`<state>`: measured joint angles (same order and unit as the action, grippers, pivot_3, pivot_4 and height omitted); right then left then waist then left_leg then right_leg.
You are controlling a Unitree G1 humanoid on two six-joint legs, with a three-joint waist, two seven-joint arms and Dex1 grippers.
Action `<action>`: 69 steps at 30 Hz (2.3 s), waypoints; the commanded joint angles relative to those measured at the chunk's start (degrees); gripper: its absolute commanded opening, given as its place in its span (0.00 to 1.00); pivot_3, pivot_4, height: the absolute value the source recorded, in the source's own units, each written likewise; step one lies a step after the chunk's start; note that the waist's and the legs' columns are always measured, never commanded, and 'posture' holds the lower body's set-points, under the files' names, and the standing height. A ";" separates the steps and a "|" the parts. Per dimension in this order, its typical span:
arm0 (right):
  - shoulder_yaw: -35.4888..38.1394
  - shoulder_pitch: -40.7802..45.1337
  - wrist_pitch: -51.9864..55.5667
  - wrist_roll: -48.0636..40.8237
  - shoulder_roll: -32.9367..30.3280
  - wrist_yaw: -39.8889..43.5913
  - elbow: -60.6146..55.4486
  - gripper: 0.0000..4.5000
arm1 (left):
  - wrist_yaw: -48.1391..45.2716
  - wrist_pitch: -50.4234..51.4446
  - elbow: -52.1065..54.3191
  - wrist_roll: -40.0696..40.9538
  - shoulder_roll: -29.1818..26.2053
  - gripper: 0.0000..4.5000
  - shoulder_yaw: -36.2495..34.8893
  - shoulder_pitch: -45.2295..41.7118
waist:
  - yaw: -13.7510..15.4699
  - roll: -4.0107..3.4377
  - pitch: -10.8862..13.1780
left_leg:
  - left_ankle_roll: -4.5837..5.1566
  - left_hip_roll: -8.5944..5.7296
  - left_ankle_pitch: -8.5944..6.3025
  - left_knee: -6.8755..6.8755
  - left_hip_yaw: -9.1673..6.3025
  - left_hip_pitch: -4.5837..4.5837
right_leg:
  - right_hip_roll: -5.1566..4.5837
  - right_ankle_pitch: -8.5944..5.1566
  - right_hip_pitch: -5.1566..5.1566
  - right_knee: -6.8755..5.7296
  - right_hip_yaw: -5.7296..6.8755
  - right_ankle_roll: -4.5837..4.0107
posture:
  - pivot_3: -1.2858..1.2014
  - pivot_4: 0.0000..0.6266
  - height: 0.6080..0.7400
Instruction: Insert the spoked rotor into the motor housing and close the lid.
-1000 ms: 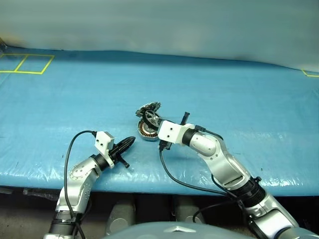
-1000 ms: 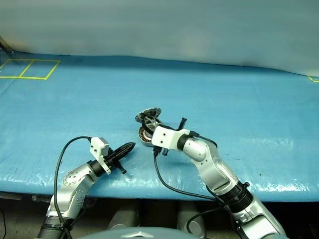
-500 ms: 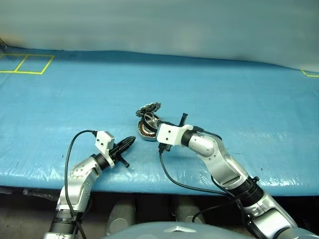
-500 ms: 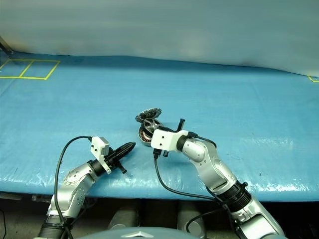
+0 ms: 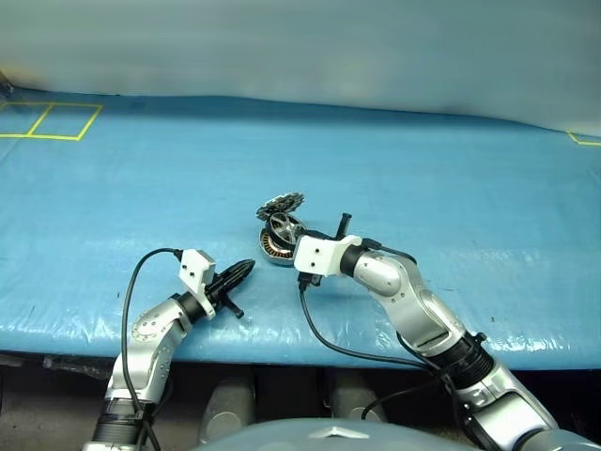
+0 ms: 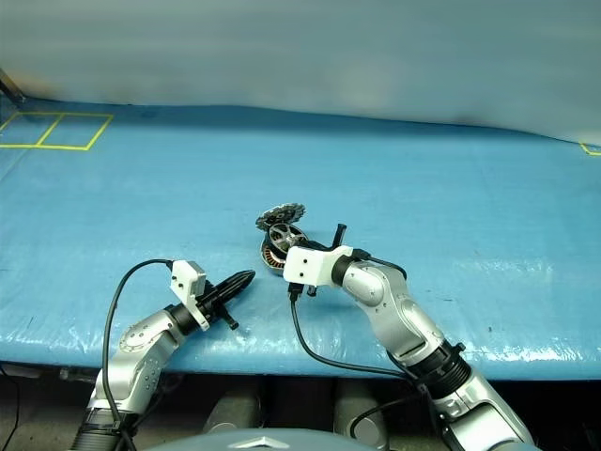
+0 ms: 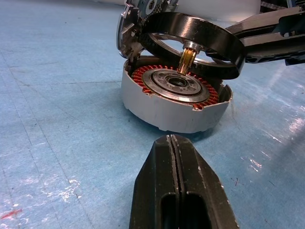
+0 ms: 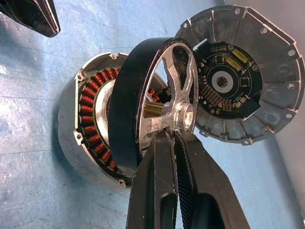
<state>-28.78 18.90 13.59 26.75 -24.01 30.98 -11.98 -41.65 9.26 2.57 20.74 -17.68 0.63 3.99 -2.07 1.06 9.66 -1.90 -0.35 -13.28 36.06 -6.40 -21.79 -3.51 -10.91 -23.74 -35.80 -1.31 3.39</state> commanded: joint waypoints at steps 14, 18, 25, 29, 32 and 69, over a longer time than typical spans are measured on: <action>0.86 -0.04 -1.64 2.45 1.30 -0.58 -0.35 0.23 | -0.01 -1.29 0.99 -0.14 0.57 0.00 0.36 -0.06 | 0.01 0.00 0.00 | 0.00 0.00 0.00 0.00 0.00 0.00 | 0.00 0.00 0.00 0.00 0.00 0.00 | 0.52 0.24 1.00; 2.34 -0.52 -0.50 0.08 2.80 -0.01 -1.46 0.23 | -0.16 -1.31 0.81 -0.15 0.69 0.00 0.41 -0.25 | 0.01 0.00 0.00 | 0.00 0.00 0.00 0.00 0.00 0.00 | 0.00 0.00 0.00 0.00 0.00 0.00 | 0.52 0.24 1.00; 9.53 -2.34 5.84 -9.52 8.76 -0.10 -2.12 0.19 | -0.29 -2.21 0.46 0.08 1.04 0.00 0.08 -1.06 | 0.01 -0.01 0.00 | 0.00 0.00 0.00 0.01 -0.01 0.00 | 0.00 0.00 0.00 -0.01 0.00 0.00 | 0.52 0.24 1.00; 12.72 -2.67 7.89 -10.33 8.10 -1.72 -2.70 0.01 | -0.27 -2.60 0.27 0.06 1.00 0.00 0.06 -1.13 | 0.04 -0.01 0.00 | 0.00 -0.01 0.00 0.00 -0.01 0.00 | 0.00 0.00 0.01 -0.01 0.00 0.00 | 0.52 0.24 1.00; 14.49 -2.88 8.74 -10.11 6.52 -2.46 -2.79 0.01 | -0.30 -2.98 -0.04 -0.08 1.07 0.00 0.13 -1.18 | 0.04 -0.01 0.00 | 0.00 -0.01 0.00 0.00 -0.01 0.00 | 0.00 0.00 0.00 -0.01 0.00 -0.01 | 0.52 0.24 1.00; 18.52 -13.06 15.49 -6.51 2.99 -10.69 -10.17 0.01 | -20.53 18.18 -47.47 -4.74 0.85 0.00 6.46 -61.00 | -0.65 0.10 0.08 | -0.03 -0.11 0.03 -0.02 -0.10 -0.10 | 0.01 0.15 0.01 0.02 0.01 0.50 | 0.52 0.24 1.00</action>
<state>-11.56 5.85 29.16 19.94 -20.67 21.12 -19.24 -59.32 27.04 -44.06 17.84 -16.28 5.36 -55.67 -2.72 1.17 9.73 -1.93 -0.46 -13.25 36.04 -6.50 -21.89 -3.51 -10.77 -23.72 -35.79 -1.30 3.88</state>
